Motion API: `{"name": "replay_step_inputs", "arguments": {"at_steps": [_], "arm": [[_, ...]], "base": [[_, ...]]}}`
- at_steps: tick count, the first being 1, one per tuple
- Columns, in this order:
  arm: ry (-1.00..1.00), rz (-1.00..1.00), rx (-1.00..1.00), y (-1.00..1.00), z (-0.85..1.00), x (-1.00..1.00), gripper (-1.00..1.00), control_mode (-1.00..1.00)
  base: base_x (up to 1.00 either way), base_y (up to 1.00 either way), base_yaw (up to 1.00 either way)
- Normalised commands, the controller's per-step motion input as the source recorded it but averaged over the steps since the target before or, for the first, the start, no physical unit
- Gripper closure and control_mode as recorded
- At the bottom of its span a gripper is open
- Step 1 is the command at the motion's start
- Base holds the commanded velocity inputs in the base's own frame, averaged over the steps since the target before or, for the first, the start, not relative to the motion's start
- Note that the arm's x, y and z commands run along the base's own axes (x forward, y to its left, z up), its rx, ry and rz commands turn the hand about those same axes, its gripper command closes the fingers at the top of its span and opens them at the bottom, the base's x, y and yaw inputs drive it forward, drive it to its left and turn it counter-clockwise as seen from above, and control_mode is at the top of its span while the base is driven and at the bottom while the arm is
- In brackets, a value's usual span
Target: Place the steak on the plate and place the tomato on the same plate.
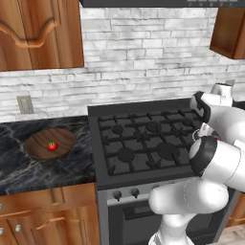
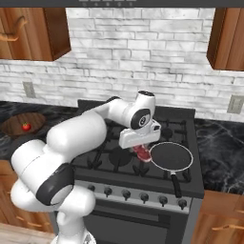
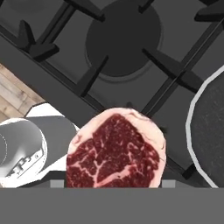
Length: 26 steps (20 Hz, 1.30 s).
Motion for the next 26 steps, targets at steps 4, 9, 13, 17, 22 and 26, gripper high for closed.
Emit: {"name": "replay_step_inputs", "arguments": {"at_steps": [4, 9, 13, 17, 22, 26], "arm": [[0.0, 0.0, 0.0, 0.0, 0.0, 0.0, 1.0, 1.0], [0.0, 0.0, 0.0, 0.0, 0.0, 0.0, 1.0, 1.0], [0.0, 0.0, 0.0, 0.0, 0.0, 0.0, 1.0, 1.0], [0.0, 0.0, 0.0, 0.0, 0.0, 0.0, 1.0, 1.0], [0.0, 0.0, 0.0, 0.0, 0.0, 0.0, 1.0, 1.0], [0.0, 0.0, 0.0, 0.0, 0.0, 0.0, 1.0, 1.0]], "base": [[-0.28, 0.06, 0.01], [-0.29, 0.4, 0.02], [-0.06, 0.71, 0.0], [-0.08, 0.81, 0.0], [0.0, 0.87, 0.0], [0.08, 0.93, 0.0]]}}
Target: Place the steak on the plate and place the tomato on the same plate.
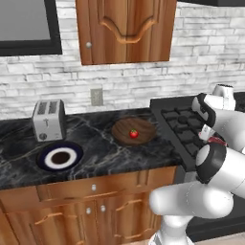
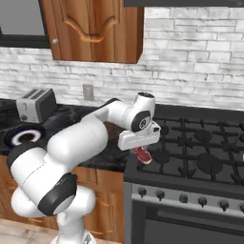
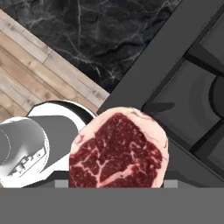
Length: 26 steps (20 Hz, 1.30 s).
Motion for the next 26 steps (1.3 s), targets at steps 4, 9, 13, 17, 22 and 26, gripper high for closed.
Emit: {"name": "replay_step_inputs", "arguments": {"at_steps": [4, 9, 13, 17, 22, 26], "arm": [[0.0, 0.0, 0.0, 0.0, 0.0, 0.0, 1.0, 1.0], [0.0, 0.0, 0.0, 0.0, 0.0, 0.0, 1.0, 1.0], [0.0, 0.0, 0.0, 0.0, 0.0, 0.0, 1.0, 1.0], [0.0, 0.0, 0.0, 0.0, 0.0, 0.0, 1.0, 1.0], [0.0, 0.0, 0.0, 0.0, 0.0, 0.0, 1.0, 1.0], [0.0, 0.0, 0.0, 0.0, 0.0, 0.0, 1.0, 1.0]], "base": [[0.15, 0.9, 0.0], [0.29, 0.88, 0.0], [0.42, 0.83, 0.0], [0.55, 0.63, 0.0], [0.43, 0.1, -0.01], [0.09, 0.01, 0.0]]}}
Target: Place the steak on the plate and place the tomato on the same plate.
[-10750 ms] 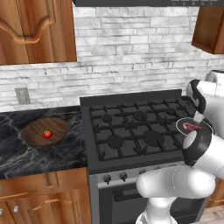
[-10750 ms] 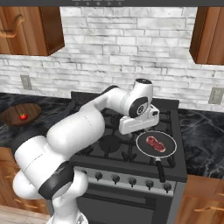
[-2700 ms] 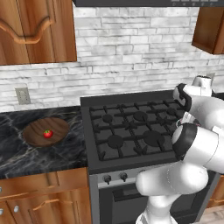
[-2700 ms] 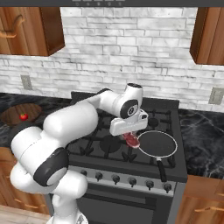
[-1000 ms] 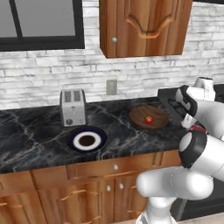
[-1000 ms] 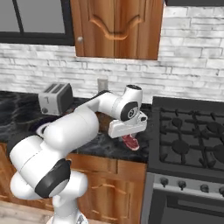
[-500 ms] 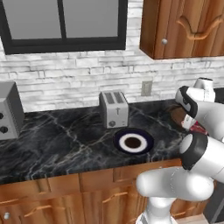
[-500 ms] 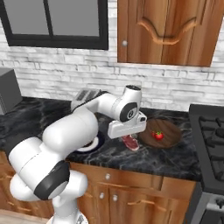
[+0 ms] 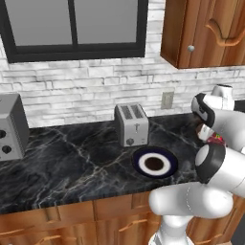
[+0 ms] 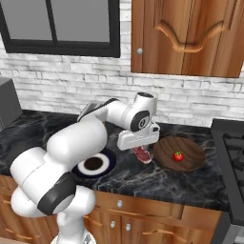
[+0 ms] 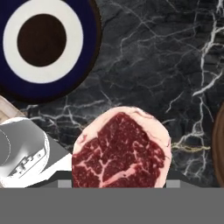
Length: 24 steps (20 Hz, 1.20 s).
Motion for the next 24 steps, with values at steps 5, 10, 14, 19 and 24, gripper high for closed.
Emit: {"name": "replay_step_inputs", "arguments": {"at_steps": [5, 10, 14, 19, 24], "arm": [[0.0, 0.0, 0.0, 0.0, 0.0, 0.0, 1.0, 1.0], [0.0, 0.0, 0.0, 0.05, -0.01, 0.01, 1.0, -1.0], [-0.02, 0.0, -0.04, 0.5, -0.11, 0.24, 1.0, -1.0], [-0.07, 0.0, -0.09, 0.77, -0.24, 0.33, 1.0, -1.0], [-0.05, 0.0, -0.06, 0.77, -0.28, 0.29, 1.0, -1.0]], "base": [[0.0, 0.0, 0.0], [0.0, 0.0, 0.0], [0.0, 0.0, 0.0], [0.0, 0.0, 0.0], [0.0, 0.0, 0.0]]}}
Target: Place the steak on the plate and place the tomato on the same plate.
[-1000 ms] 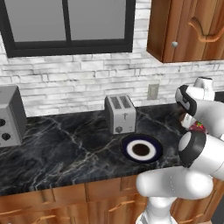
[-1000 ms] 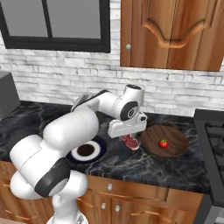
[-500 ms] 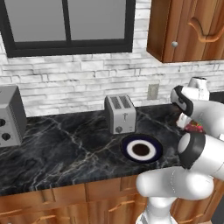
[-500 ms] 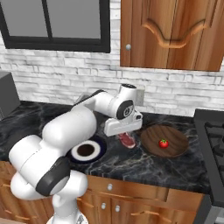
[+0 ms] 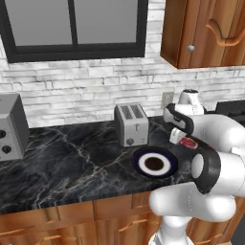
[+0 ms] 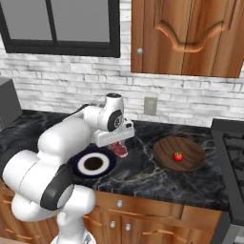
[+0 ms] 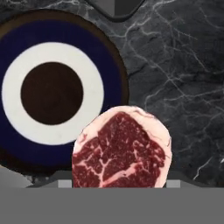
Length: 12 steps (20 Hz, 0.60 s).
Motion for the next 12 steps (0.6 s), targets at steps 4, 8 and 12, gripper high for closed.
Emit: {"name": "replay_step_inputs", "arguments": {"at_steps": [4, 8, 12], "arm": [[-0.01, 0.0, -0.01, 0.59, -0.39, 0.22, 1.0, -1.0], [0.0, -0.01, -0.06, 0.48, -0.51, 0.14, 1.0, -1.0], [0.0, -0.05, -0.01, 0.37, -0.39, 0.14, 1.0, -1.0]], "base": [[0.0, 0.0, 0.0], [0.0, 0.0, 0.0], [0.0, 0.0, 0.0]]}}
